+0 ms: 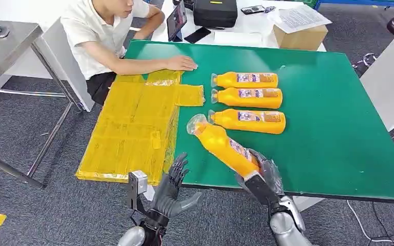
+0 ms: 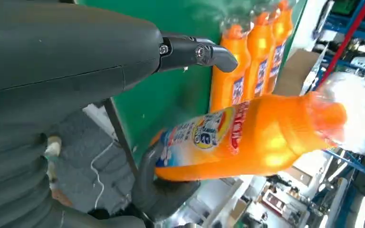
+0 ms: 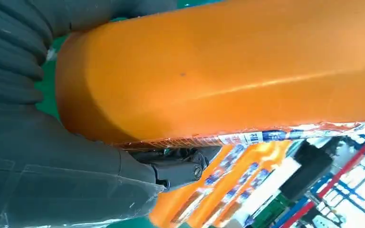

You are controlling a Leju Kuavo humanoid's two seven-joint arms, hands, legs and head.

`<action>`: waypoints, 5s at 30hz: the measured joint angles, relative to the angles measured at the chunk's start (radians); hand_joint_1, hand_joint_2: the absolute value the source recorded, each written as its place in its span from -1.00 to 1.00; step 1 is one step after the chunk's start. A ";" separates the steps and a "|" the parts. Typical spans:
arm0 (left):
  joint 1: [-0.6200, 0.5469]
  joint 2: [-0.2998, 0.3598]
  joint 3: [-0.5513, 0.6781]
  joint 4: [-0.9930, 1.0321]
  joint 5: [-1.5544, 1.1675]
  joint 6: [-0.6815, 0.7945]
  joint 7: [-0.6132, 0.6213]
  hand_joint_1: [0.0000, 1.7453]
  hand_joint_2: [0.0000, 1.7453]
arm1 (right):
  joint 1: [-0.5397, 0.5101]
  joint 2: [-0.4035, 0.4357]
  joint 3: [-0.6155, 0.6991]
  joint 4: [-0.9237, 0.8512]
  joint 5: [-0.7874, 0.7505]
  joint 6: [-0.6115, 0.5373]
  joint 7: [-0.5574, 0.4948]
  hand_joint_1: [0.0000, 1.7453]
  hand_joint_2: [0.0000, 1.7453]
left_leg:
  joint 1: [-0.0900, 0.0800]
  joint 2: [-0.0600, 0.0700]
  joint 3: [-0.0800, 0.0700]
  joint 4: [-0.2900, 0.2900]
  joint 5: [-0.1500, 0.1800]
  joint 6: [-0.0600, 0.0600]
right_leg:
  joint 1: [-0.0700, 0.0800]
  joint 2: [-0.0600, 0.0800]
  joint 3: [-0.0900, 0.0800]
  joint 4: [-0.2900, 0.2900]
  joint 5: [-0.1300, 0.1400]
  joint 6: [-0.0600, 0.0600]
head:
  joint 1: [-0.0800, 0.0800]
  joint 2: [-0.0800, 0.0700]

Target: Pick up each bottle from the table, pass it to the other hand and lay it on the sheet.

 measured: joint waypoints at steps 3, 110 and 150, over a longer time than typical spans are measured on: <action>-0.003 0.000 -0.001 -0.011 0.003 -0.005 -0.003 -1.00 1.00 | 0.000 0.031 0.024 0.000 -0.004 0.008 -0.005 0.82 1.00 | 0.001 0.000 0.000 0.000 0.000 0.000 | 0.001 0.000 0.000 0.000 0.000 0.000 | 0.000 0.000; -0.374 0.070 0.043 0.235 -1.081 0.535 0.100 1.00 1.00 | 0.199 0.330 -0.301 -0.654 0.088 -0.417 -0.163 -1.00 -1.00 | 0.000 0.000 -0.002 0.000 0.001 -0.001 | 0.000 -0.001 -0.002 0.000 0.000 0.000 | 0.001 0.000; -0.513 0.058 0.034 0.610 -1.131 0.171 0.144 -0.84 1.00 | 0.168 0.304 -0.238 -0.518 0.034 -0.416 -0.163 -1.00 -1.00 | 0.001 0.000 0.004 0.000 0.001 -0.001 | 0.000 -0.001 0.004 0.001 0.000 -0.001 | 0.000 0.000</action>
